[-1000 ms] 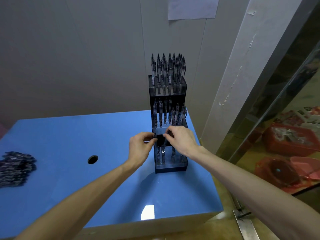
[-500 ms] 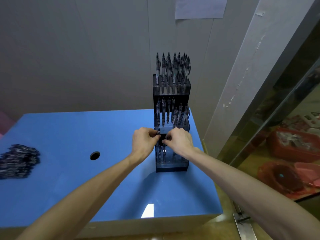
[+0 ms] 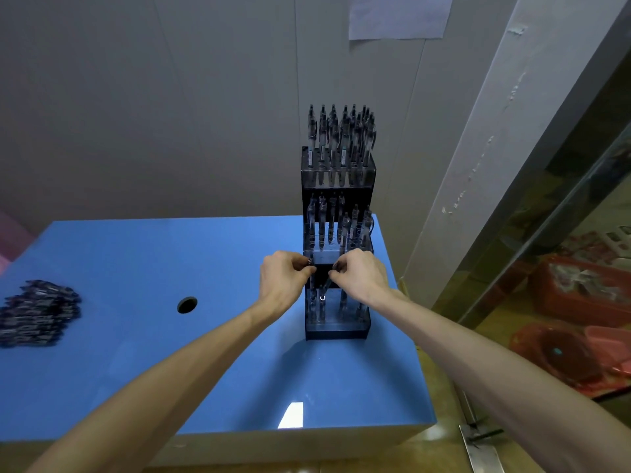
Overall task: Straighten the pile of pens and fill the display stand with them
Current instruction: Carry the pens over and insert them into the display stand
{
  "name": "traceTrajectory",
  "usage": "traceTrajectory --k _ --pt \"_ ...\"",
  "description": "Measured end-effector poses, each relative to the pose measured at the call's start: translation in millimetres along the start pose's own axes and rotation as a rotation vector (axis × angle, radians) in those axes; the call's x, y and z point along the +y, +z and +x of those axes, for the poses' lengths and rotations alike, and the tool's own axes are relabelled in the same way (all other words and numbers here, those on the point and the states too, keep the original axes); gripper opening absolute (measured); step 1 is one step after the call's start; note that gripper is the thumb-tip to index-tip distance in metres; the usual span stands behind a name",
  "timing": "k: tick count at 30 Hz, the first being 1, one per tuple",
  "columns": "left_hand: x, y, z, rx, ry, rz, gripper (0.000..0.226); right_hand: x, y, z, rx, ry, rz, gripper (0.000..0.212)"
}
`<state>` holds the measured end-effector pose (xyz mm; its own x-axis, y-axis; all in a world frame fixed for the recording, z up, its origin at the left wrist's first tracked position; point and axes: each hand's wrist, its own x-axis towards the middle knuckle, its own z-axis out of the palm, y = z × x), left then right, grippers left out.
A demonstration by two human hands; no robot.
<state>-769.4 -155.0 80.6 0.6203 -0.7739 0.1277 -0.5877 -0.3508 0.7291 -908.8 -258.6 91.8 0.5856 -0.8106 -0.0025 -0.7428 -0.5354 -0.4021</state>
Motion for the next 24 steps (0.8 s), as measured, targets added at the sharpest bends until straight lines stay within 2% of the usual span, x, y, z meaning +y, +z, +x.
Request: traceTrajectory --k 7,14,18,21,24 --pt "-5.7 4.4 -3.3 -0.032 -0.015 0.030 0.008 -2.6 -0.6 0.4 0.009 -0.047 -0.053 0.021" --pt "-11.2 11.1 -6.5 -0.134 -0.006 0.139 0.006 -13.6 -0.9 -0.7 -0.076 -0.096 -0.070 0.022" --pt "-17.6 12.5 -4.8 -0.132 -0.014 0.115 0.008 -15.3 3.9 -1.9 -0.135 -0.074 -0.154 0.021" --pt "-19.3 9.9 0.9 -0.135 -0.020 0.117 0.004 -18.6 7.4 -0.1 -0.129 -0.045 -0.138 0.032" --pt "-21.1 10.1 4.0 -0.135 -0.031 0.106 0.007 -22.0 12.2 1.3 -0.140 -0.003 -0.096 0.030"
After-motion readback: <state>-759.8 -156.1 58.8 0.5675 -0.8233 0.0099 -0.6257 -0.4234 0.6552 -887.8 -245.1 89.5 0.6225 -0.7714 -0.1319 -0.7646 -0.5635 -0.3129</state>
